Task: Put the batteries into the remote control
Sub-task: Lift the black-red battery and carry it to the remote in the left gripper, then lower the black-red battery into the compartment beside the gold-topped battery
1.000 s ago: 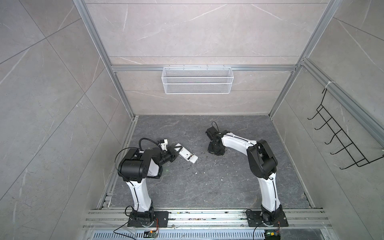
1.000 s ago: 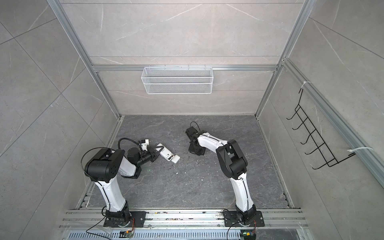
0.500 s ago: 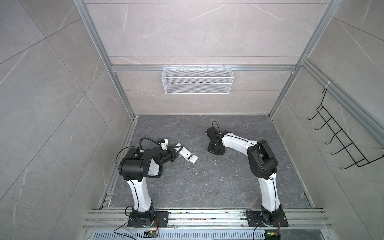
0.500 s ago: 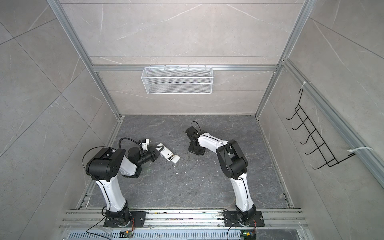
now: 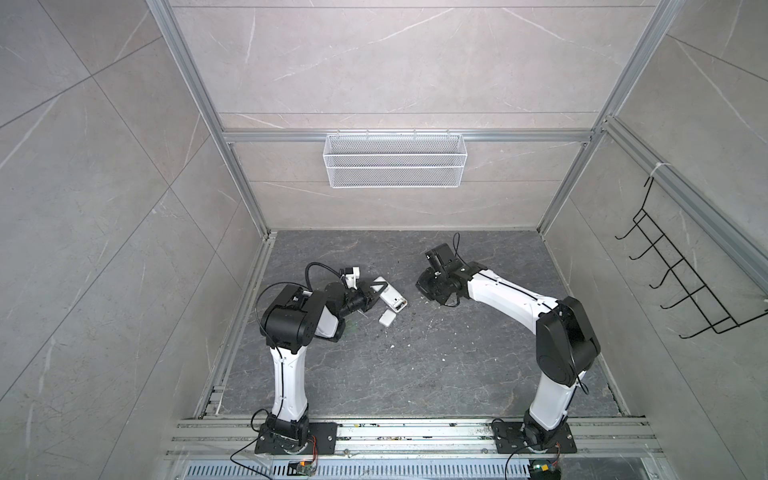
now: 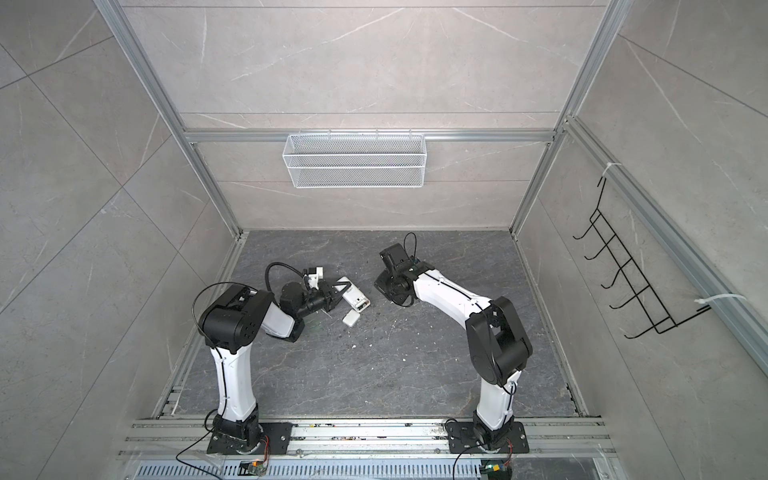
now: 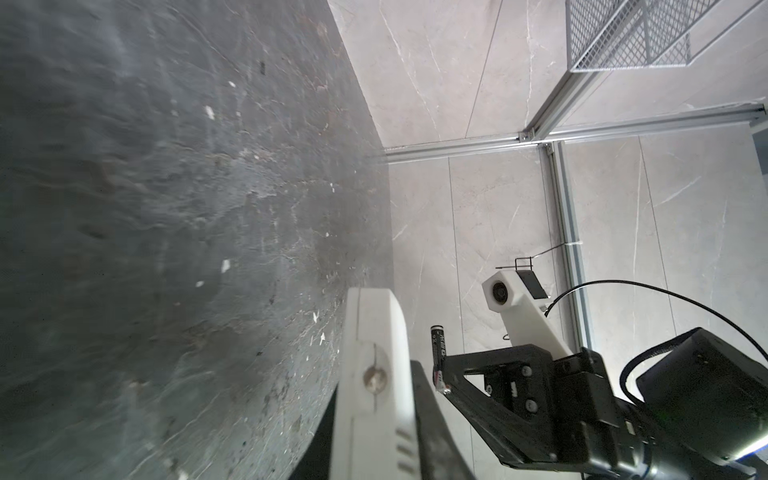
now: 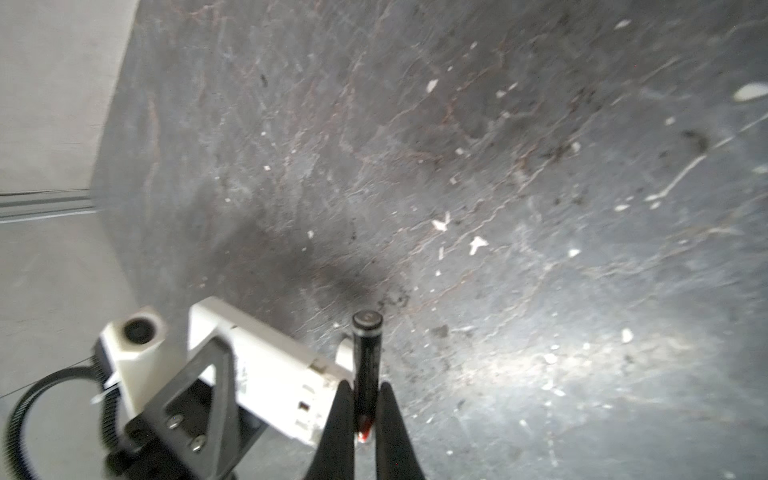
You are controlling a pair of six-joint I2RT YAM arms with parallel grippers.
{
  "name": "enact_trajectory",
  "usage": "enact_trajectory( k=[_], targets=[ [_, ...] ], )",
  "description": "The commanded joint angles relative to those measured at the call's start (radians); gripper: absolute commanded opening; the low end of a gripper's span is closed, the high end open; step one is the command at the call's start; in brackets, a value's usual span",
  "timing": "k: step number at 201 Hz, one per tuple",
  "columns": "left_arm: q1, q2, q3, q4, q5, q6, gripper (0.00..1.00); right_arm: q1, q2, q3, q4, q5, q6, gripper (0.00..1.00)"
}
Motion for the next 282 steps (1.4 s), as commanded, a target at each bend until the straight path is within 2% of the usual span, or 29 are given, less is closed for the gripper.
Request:
enact_trajectory(
  k=[1,60,131,282],
  targets=[
    [-0.041,0.012,0.043,0.061,-0.047,0.053,0.0,0.004,-0.047,-0.063,0.101,-0.096,0.109,0.07],
    [-0.072,0.064,0.143,0.062,-0.062,0.028,0.0,0.009,-0.119,-0.189,0.271,-0.178,0.243,0.06],
    [-0.075,0.042,0.116,0.062,-0.112,0.076,0.0,0.019,-0.146,-0.272,0.395,-0.188,0.366,0.06],
    [-0.076,0.039,0.125,0.062,-0.075,0.005,0.0,0.024,-0.117,-0.318,0.476,-0.202,0.407,0.06]
  ],
)
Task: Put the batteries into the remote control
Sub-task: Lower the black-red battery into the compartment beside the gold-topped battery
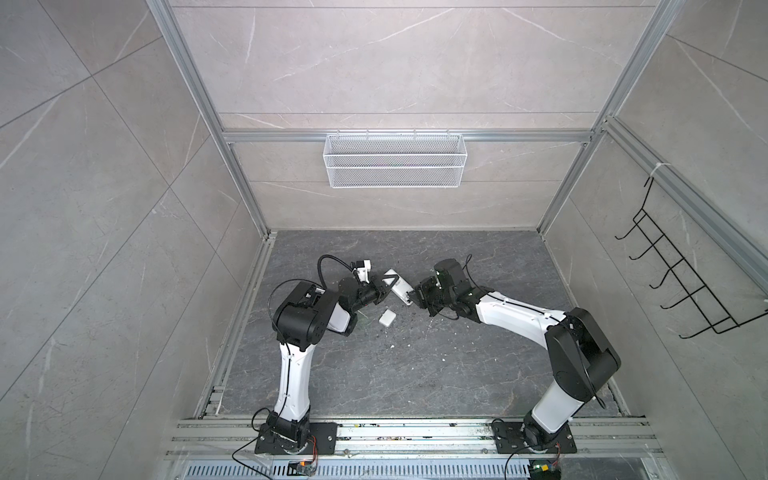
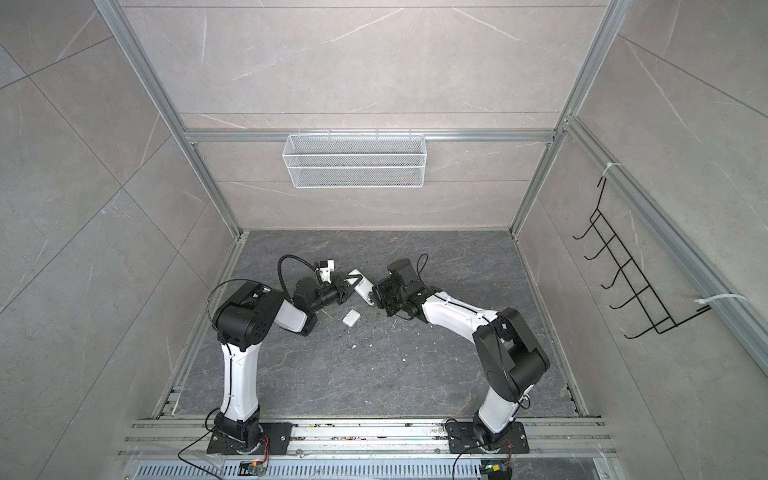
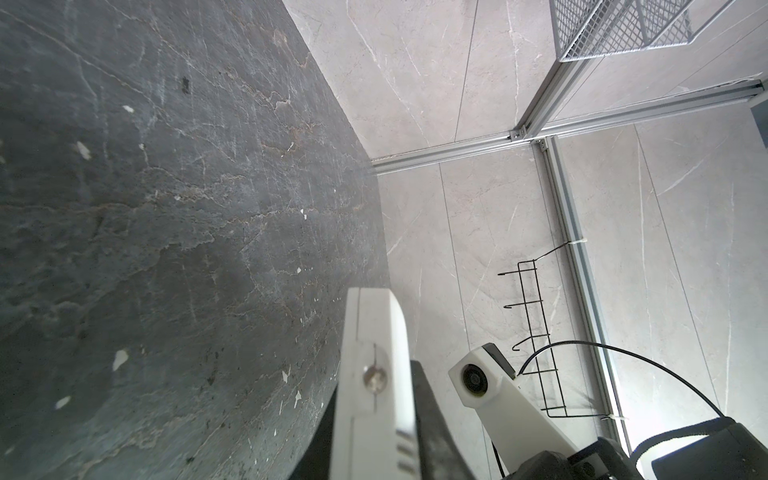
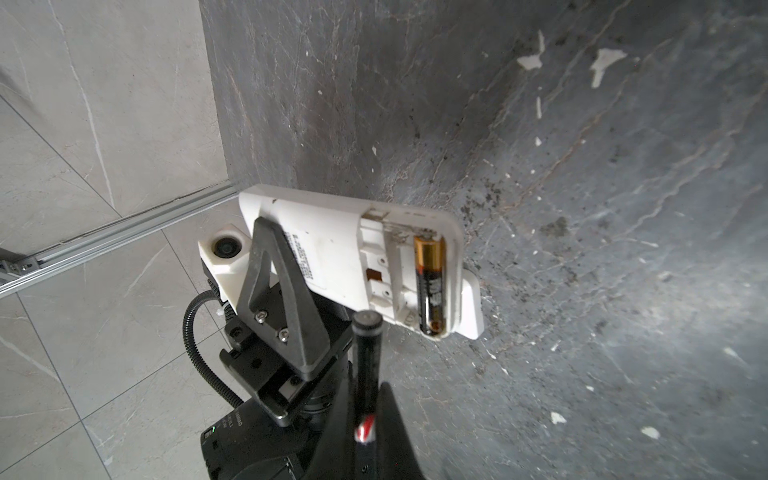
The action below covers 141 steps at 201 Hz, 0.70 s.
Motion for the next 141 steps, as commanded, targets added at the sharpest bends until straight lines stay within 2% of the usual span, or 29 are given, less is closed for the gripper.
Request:
enact_trajectory(
  k=[1,141],
  targets=[
    [-0.007,-0.025,0.006,0.061,0.025,-0.017,0.0,0.007,-0.001,-0.005,0.022,-0.005,0.018,0.06],
    [-0.01,-0.037,0.042,0.06,0.051,-0.089,0.0,0.012,0.028,-0.035,0.072,-0.01,0.049,0.05]
  ],
)
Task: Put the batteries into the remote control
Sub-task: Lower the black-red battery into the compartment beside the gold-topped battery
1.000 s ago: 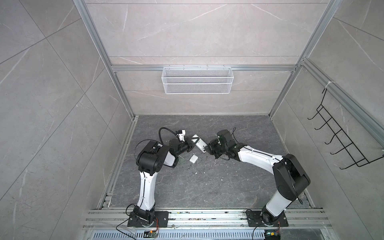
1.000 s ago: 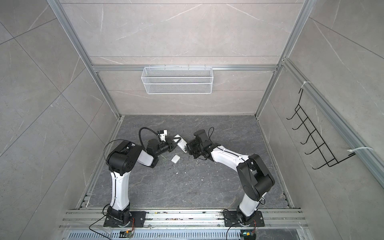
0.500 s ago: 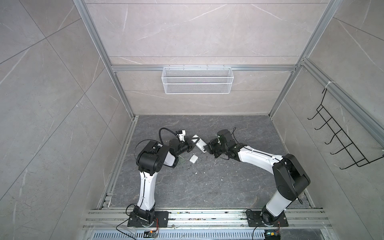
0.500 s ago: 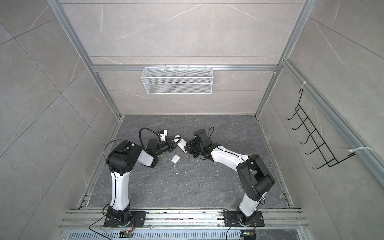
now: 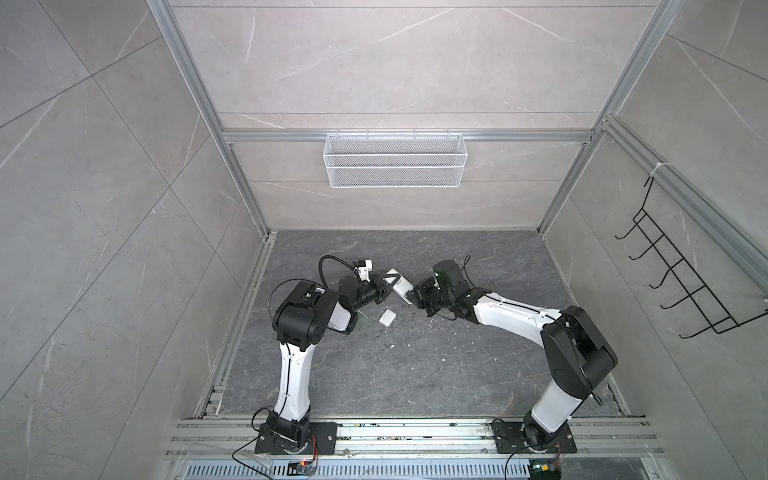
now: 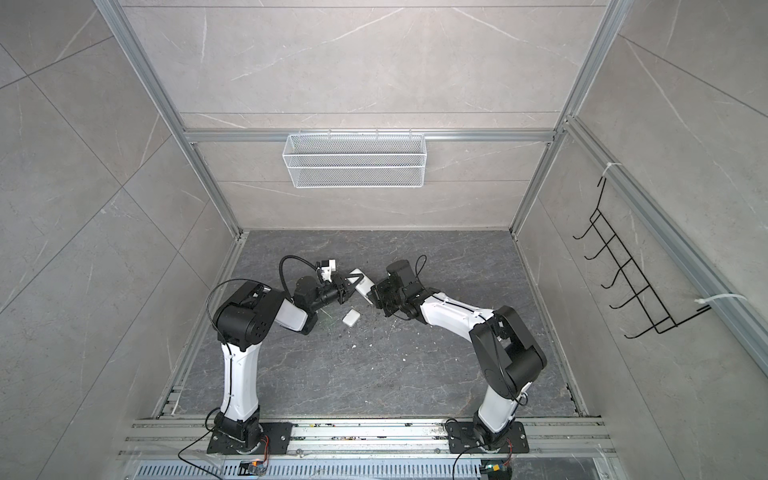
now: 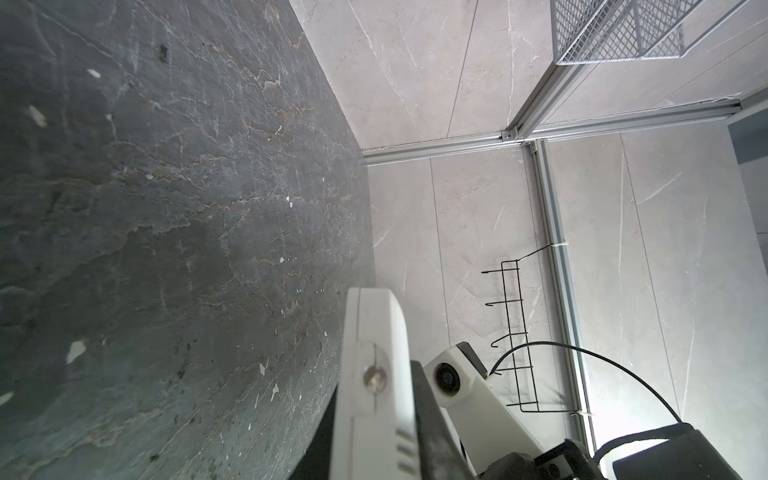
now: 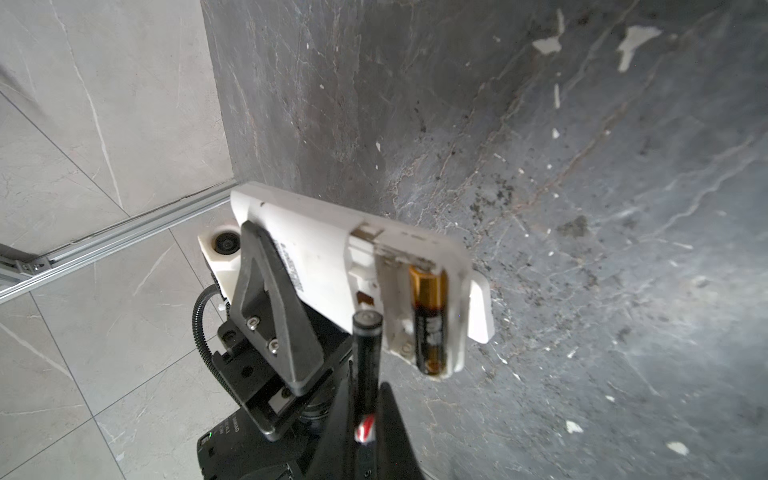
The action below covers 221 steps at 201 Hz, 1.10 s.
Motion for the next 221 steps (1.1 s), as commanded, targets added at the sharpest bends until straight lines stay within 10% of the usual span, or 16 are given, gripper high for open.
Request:
enact_trajectory(
  k=[1,165,221],
  targets=[
    [-0.006,-0.038,0.027,0.06,0.021,-0.014,0.0,0.007,0.008,-0.021,0.018,-0.003,0.019,0.05],
    [-0.006,-0.091,-0.002,0.061,0.034,-0.025,0.0,-0.007,0.023,-0.006,-0.021,0.012,-0.027,0.04],
    [-0.003,-0.082,0.016,0.061,0.032,-0.049,0.0,-0.007,0.016,0.018,-0.035,0.0,-0.039,0.19]
  ],
)
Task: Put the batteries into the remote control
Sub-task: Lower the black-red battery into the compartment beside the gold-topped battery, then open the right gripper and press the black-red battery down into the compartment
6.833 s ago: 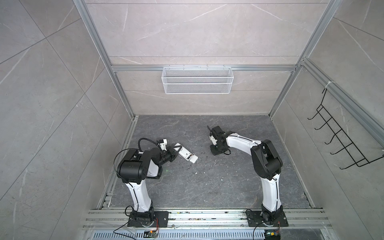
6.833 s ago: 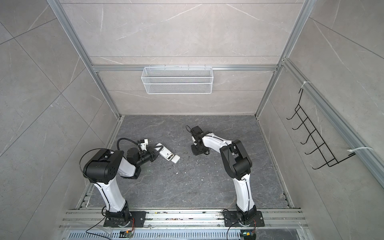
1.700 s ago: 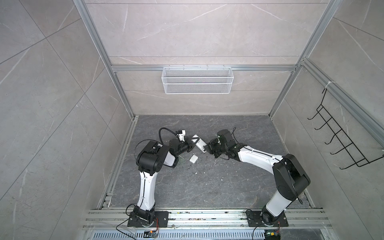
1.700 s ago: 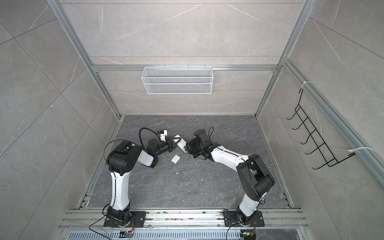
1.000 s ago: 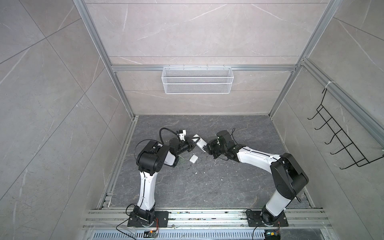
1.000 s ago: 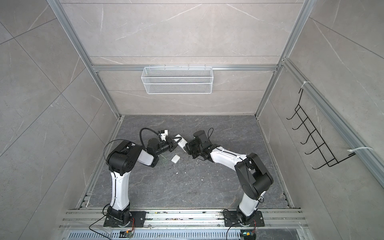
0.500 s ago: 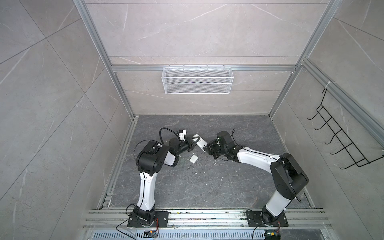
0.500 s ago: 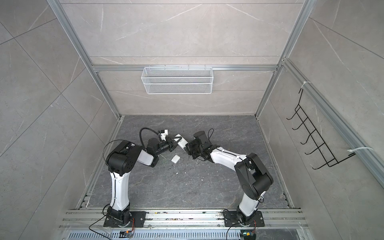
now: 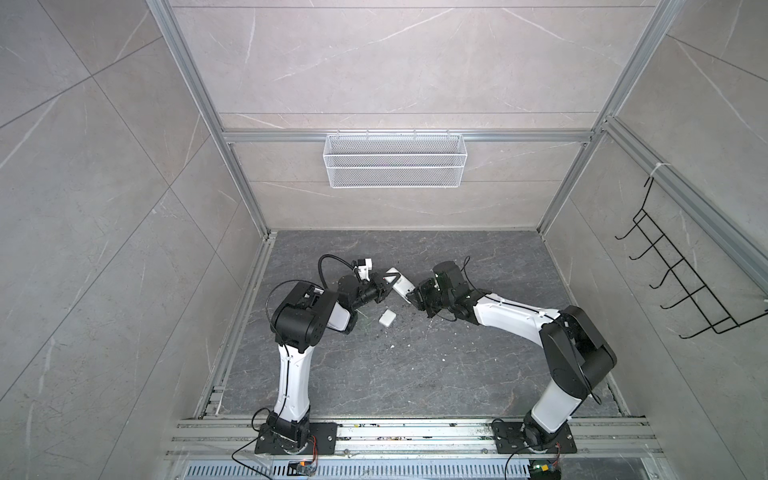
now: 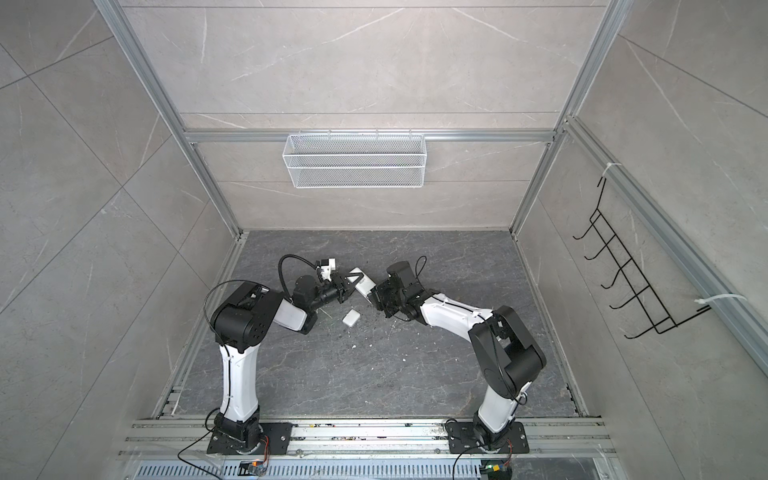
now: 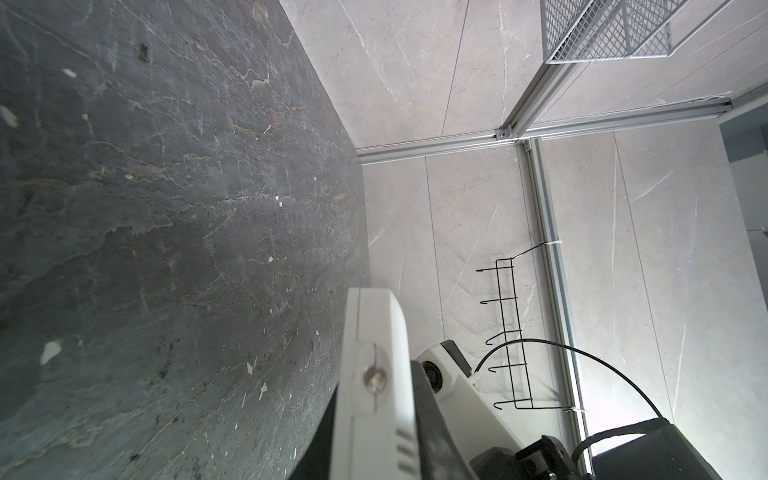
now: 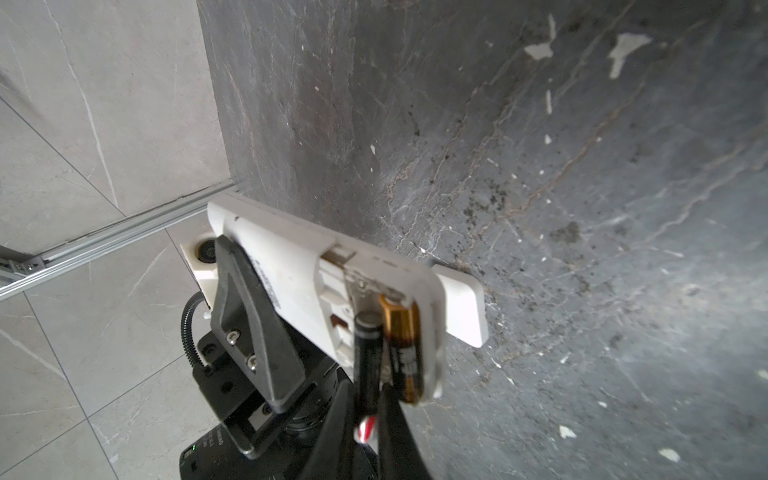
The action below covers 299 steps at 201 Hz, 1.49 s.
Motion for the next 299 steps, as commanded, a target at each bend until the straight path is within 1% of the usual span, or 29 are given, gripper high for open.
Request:
enact_trajectory(
  k=[1,63,93,151,163,170,178,190,208,220,228,244,257,274,286,289,299],
  targets=[
    [-0.004,-0.06,0.018,0.068,0.025,-0.03,0.0,-0.005,0.011,0.024,-0.045,-0.001,-0.025,0.19],
    [0.004,-0.051,0.006,0.067,-0.004,-0.068,0.0,-0.005,-0.012,0.021,-0.052,-0.01,-0.03,0.25],
    [0.014,-0.041,0.011,0.067,-0.005,-0.101,0.0,-0.004,-0.034,0.023,-0.065,-0.013,-0.041,0.26],
    [0.028,-0.04,0.0,0.067,-0.004,-0.13,0.0,-0.004,-0.075,0.038,-0.095,-0.064,-0.083,0.29],
    [0.029,-0.041,-0.002,0.066,0.0,-0.14,0.0,-0.005,-0.088,0.045,-0.108,-0.065,-0.108,0.29],
    [0.03,-0.044,-0.004,0.066,0.004,-0.144,0.0,-0.005,-0.1,0.057,-0.131,-0.056,-0.145,0.3],
    [0.03,-0.052,-0.007,0.066,0.013,-0.146,0.0,-0.006,-0.113,0.083,-0.172,-0.039,-0.216,0.31],
    [0.032,-0.066,-0.012,0.067,0.034,-0.151,0.0,-0.008,-0.122,0.157,-0.271,-0.023,-0.387,0.35],
    [0.044,-0.083,-0.024,0.066,0.077,-0.182,0.0,-0.002,-0.111,0.294,-0.447,0.002,-0.727,0.53],
    [0.054,-0.094,-0.034,0.067,0.108,-0.199,0.0,-0.002,-0.094,0.345,-0.53,0.006,-0.89,0.66],
    [0.06,-0.102,-0.043,0.067,0.122,-0.209,0.0,-0.001,-0.083,0.362,-0.567,0.024,-0.973,0.72],
    [0.067,-0.118,-0.061,0.066,0.143,-0.224,0.0,0.001,-0.073,0.349,-0.576,0.064,-1.075,0.79],
    [0.069,-0.127,-0.069,0.067,0.157,-0.245,0.0,0.002,-0.071,0.32,-0.539,0.074,-1.115,0.82],
    [0.069,-0.133,-0.072,0.066,0.185,-0.272,0.0,0.015,-0.069,0.295,-0.496,0.071,-1.151,0.84],
    [0.069,-0.141,-0.077,0.066,0.2,-0.271,0.0,0.031,-0.067,0.293,-0.488,0.075,-1.183,0.85],
    [0.069,-0.144,-0.078,0.066,0.203,-0.298,0.0,0.034,-0.066,0.293,-0.487,0.078,-1.19,0.85],
    [0.069,-0.154,-0.081,0.066,0.213,-0.304,0.0,0.047,-0.062,0.295,-0.485,0.086,-1.209,0.86]
  ],
)
